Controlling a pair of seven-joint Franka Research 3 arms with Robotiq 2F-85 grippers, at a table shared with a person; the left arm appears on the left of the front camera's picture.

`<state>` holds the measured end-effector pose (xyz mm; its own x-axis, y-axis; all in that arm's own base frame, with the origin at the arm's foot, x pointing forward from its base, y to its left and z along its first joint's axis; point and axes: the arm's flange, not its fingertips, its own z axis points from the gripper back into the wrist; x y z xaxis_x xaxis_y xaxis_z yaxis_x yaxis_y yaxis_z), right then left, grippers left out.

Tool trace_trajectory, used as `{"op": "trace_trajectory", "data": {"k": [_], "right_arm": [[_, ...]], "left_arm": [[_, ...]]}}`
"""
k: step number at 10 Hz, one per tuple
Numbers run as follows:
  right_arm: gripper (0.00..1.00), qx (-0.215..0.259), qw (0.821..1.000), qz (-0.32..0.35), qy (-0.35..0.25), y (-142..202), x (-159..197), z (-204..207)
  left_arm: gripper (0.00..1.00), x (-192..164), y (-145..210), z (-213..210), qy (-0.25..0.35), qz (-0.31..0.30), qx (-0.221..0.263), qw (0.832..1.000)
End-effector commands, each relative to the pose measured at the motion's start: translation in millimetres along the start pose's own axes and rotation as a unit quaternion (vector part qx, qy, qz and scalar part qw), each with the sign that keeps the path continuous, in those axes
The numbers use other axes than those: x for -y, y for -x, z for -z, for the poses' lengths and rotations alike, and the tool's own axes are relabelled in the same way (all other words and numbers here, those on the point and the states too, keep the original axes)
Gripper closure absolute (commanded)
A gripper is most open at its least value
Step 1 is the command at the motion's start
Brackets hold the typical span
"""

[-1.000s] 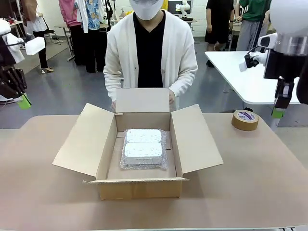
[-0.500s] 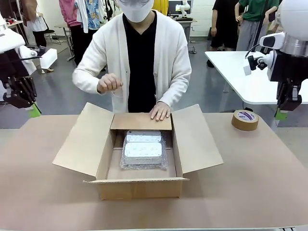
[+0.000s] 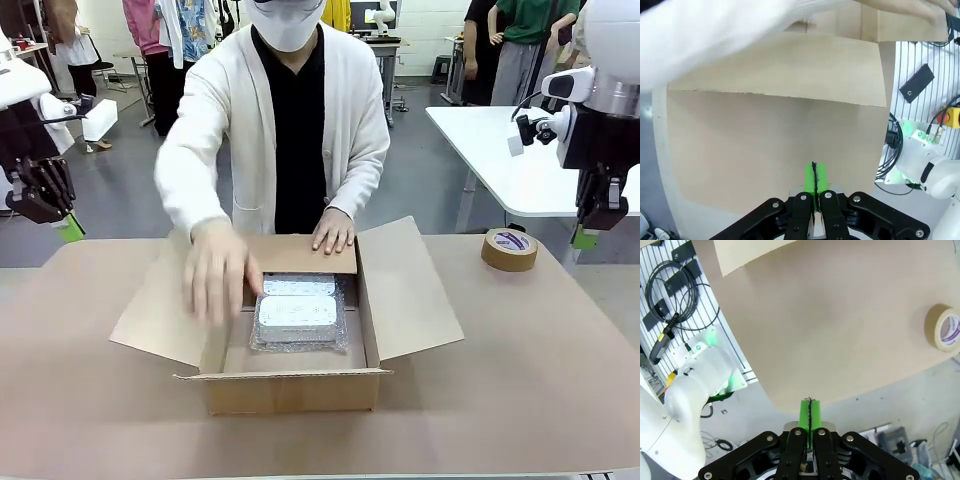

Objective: Wrap the clocks to prevent damage.
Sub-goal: Once the human has placed the objects inside and stepped back, release both hands from the side flaps of the Package Box.

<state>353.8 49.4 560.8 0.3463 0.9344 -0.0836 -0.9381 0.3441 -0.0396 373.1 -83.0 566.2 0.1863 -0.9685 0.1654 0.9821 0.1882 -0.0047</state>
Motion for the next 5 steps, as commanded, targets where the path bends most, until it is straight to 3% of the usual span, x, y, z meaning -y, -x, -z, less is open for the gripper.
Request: {"op": "trace_trajectory", "data": {"k": [1,5], "right_arm": [[0.99,0.001,1.000,0.007,-0.002,-0.1,0.6,1.2],[0.99,0.001,1.000,0.007,-0.002,-0.1,0.6,1.2]], "left_arm": [[1.00,4.6,0.8,1.3,0.004,0.005,0.005,1.000],[1.00,4.6,0.8,1.3,0.004,0.005,0.005,1.000]]}}
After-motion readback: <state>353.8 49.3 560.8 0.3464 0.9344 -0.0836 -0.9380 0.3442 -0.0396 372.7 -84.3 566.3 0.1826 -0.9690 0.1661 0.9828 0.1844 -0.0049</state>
